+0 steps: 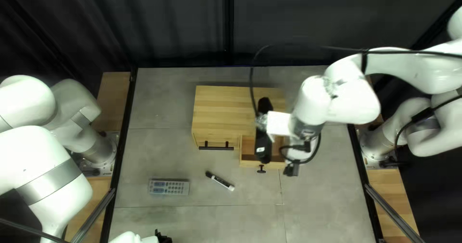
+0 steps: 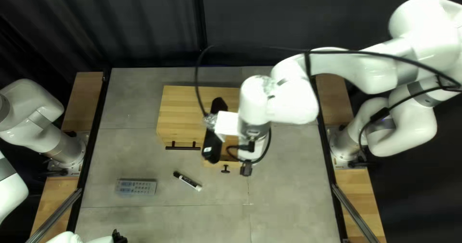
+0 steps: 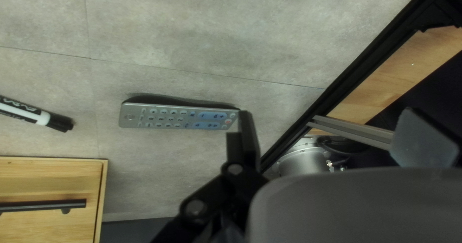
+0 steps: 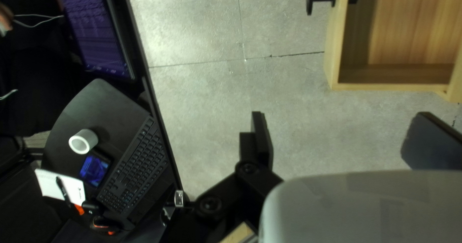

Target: Open drawers and place objects into drawer and close

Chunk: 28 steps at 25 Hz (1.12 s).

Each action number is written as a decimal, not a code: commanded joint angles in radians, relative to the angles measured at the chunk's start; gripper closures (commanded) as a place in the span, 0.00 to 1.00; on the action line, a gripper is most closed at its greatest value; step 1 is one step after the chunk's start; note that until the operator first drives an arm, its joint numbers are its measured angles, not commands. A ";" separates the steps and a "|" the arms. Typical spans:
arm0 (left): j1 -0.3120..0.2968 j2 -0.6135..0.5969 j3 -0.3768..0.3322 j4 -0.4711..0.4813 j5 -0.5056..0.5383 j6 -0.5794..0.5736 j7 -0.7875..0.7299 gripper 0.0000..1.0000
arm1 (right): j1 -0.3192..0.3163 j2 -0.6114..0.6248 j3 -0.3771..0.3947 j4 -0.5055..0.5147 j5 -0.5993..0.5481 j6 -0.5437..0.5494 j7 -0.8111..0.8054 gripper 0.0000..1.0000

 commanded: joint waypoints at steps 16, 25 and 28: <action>0.000 0.000 0.000 0.000 0.000 0.000 0.000 0.00 | 0.037 0.230 0.052 0.047 -0.213 -0.156 0.124 0.00; 0.000 0.000 0.000 0.000 0.000 0.000 0.000 0.00 | 0.026 0.279 0.045 0.050 -0.201 -0.174 0.105 0.00; 0.000 0.000 0.000 0.000 0.000 0.000 0.000 0.00 | 0.027 0.287 0.044 0.064 -0.208 -0.149 0.110 0.00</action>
